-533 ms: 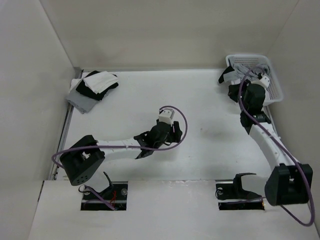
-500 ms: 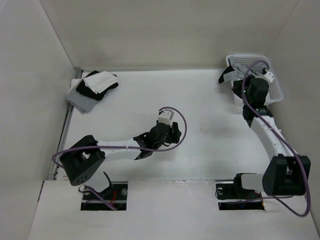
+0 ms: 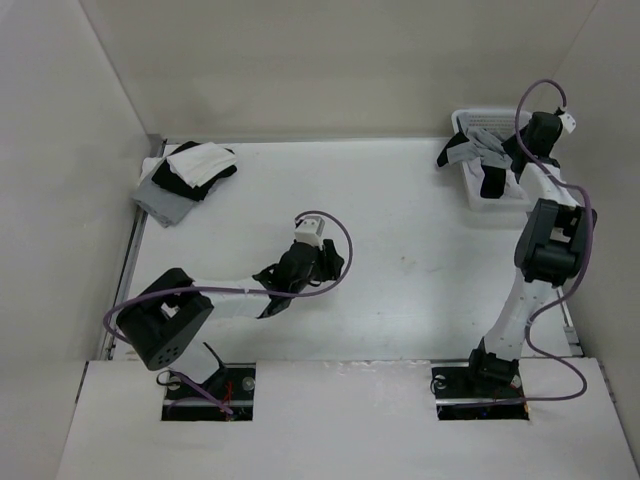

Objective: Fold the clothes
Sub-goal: Grab the tank top from the pile

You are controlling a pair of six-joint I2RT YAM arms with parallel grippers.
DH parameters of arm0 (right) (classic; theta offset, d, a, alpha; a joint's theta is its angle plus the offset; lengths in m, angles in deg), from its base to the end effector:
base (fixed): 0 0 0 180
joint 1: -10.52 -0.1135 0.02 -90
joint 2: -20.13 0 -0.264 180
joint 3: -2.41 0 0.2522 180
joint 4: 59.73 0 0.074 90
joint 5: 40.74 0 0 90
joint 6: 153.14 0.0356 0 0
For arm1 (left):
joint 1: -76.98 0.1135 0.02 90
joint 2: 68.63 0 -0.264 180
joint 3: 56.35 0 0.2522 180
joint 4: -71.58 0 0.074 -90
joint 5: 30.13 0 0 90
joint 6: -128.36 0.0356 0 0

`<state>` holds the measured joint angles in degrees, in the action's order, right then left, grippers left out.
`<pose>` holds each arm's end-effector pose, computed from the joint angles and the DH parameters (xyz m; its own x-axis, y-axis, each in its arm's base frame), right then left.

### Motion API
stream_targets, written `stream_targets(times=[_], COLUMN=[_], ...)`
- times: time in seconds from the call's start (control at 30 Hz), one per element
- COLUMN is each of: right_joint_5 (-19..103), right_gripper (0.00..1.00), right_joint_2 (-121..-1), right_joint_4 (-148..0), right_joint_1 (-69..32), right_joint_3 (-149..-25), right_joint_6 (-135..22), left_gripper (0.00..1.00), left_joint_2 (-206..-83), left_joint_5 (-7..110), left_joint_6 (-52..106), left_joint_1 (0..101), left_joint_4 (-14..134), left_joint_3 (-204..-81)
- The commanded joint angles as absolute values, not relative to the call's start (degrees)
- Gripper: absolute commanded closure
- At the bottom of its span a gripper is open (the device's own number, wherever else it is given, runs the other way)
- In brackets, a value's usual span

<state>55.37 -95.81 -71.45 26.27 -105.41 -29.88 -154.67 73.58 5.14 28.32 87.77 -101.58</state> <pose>0.4687 -0.1361 0.2782 -0.0723 0.5870 -0.8064 0.4854 0.7270 0.4857 0.1988 -0.2132 0.1668 -0.5518 -0.1785 -0.8146 0.3404 0.8435 -0.4154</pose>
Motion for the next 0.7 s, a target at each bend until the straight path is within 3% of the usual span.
stream_targets(times=[0.0,0.13,0.27,0.5,0.6,0.67], right_joint_5=[56.4,58.3,58.8,58.3,57.4,56.6], right_gripper=[0.71,0.6,0.56,0.54,0.65,0.87], right_joint_2=[-101.7,-107.7,-114.7,-118.4,-118.9,-118.0], right_joint_4=[-74.7,-76.7,-81.3,-81.5,-81.2,-79.9], right_joint_1=[27.8,28.5,28.2,27.1,26.6,26.6], right_joint_3=[-113.5,-119.6,-127.3,-129.7,-128.9,-127.1], right_joint_6=[-32.0,-32.4,-33.0,-30.4,-30.1,-28.9], left_gripper=[0.54,0.53,0.53,0.52,0.52,0.52], left_joint_2=[-153.8,-153.9,-154.1,-155.2,-155.2,-155.5], left_joint_5=[70.9,70.0,69.8,68.9,68.9,68.9], left_joint_6=[3.6,3.5,3.2,2.8,2.6,2.5], left_joint_1=[29.6,30.4,31.1,31.5,31.7,31.8], left_joint_4=[93.6,94.5,95.3,95.4,95.4,95.4], left_joint_3=[-100.9,-100.7,-100.5,-101.0,-100.9,-100.9])
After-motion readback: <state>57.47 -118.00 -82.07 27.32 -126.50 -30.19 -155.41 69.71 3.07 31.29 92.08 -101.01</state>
